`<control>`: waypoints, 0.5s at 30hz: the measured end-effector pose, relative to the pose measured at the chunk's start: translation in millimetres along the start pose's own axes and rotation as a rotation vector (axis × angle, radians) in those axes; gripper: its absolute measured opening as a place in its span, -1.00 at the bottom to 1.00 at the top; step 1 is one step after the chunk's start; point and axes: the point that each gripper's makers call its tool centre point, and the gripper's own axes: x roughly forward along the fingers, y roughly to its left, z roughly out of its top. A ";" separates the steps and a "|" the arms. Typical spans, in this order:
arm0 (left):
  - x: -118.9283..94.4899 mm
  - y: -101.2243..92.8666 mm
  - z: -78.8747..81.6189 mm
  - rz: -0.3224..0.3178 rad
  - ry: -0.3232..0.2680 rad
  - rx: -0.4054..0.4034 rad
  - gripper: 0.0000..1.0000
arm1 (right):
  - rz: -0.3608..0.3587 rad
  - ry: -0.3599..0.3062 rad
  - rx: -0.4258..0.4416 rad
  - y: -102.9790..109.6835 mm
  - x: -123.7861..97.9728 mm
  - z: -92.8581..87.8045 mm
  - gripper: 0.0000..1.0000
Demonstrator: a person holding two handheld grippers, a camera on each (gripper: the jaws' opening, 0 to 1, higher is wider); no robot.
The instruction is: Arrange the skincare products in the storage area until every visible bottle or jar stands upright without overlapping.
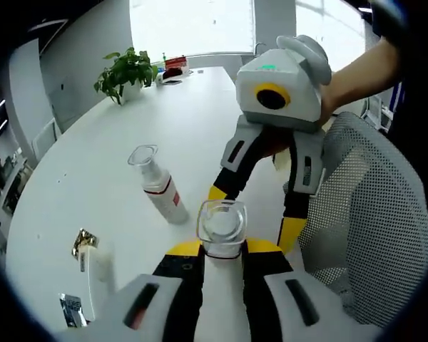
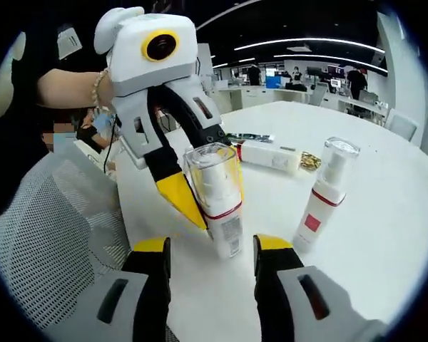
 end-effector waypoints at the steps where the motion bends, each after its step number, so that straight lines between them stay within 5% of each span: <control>1: 0.5 1.3 0.5 0.001 -0.001 0.000 -0.59 | -0.004 0.002 0.008 -0.4 -1.2 -1.0 -0.02; 8: 6.3 18.3 2.3 0.009 -0.013 -0.011 -0.59 | -0.071 -0.003 0.063 -9.0 -14.8 -5.2 0.31; 15: 10.9 34.0 5.6 0.021 -0.026 -0.019 -0.59 | -0.124 -0.020 0.113 -15.7 -29.4 -9.5 0.35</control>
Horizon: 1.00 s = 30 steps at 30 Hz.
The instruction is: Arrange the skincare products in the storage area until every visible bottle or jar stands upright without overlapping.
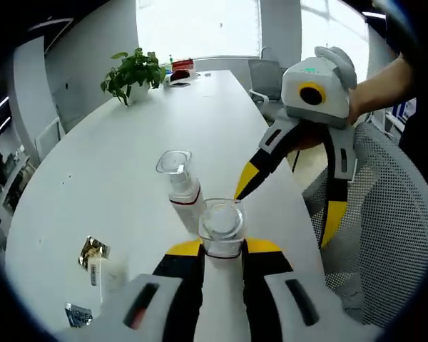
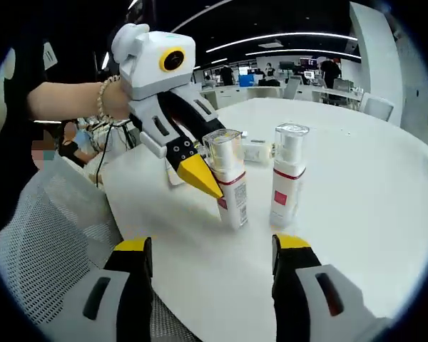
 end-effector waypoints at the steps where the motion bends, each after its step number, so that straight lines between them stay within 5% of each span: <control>1: 0.8 2.1 0.6 0.001 0.000 0.002 -0.59 | -0.007 -0.001 0.003 -1.5 -1.6 0.0 0.35; 20: 11.3 32.4 7.7 0.021 0.001 0.000 -0.59 | -0.045 -0.002 0.022 -3.8 -11.0 -1.7 0.51; 30: 12.3 32.3 4.4 0.008 0.012 -0.006 -0.59 | -0.048 -0.003 0.024 -4.7 -12.5 -1.7 0.51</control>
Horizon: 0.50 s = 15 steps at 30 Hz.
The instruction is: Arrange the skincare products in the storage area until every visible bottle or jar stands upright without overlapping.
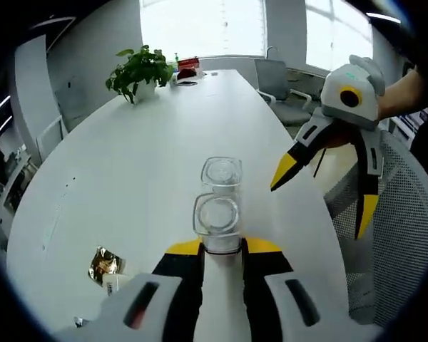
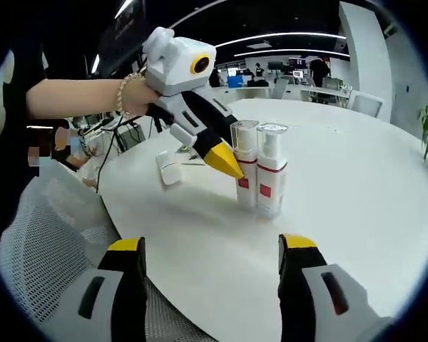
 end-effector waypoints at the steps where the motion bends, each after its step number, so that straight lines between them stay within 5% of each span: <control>1: 0.4 -0.4 -1.9 -0.002 0.007 0.002 -0.59 | 0.000 0.001 0.001 0.0 -0.3 -0.1 0.51; 15: -0.7 -3.7 -6.6 0.007 0.012 -0.039 -0.42 | -0.005 -0.002 0.003 -1.8 -1.7 1.4 0.52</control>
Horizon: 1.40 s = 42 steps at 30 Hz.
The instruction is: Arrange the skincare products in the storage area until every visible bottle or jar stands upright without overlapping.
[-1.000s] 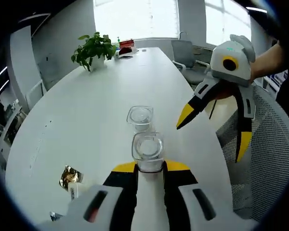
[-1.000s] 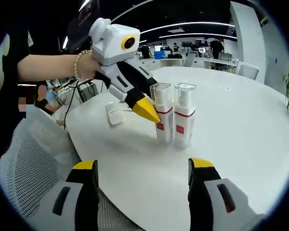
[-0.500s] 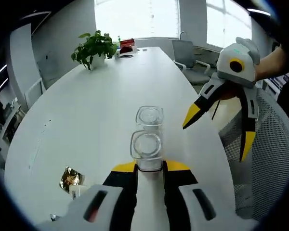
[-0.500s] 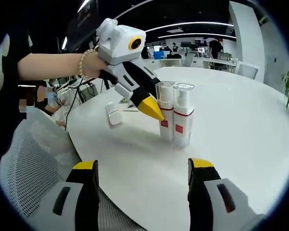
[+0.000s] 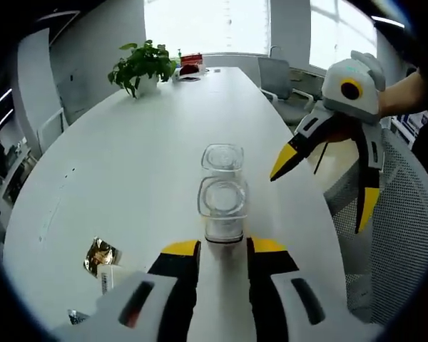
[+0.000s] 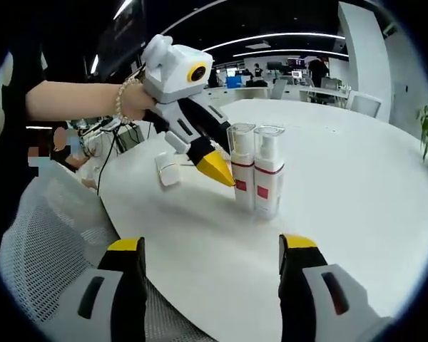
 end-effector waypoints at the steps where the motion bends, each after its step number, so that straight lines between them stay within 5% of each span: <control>1: -0.4 -0.2 -0.2 0.003 -0.003 -0.002 -0.39 | 0.000 -0.001 0.000 0.2 0.0 0.5 0.52; 14: -22.2 -1.1 -8.5 0.030 -0.003 -0.058 -0.11 | 0.006 -0.012 -0.032 6.2 -0.9 13.3 0.58; 42: -102.7 -36.9 -52.1 0.168 -0.079 -0.341 0.57 | -0.002 -0.069 -0.077 18.5 -10.3 46.1 0.77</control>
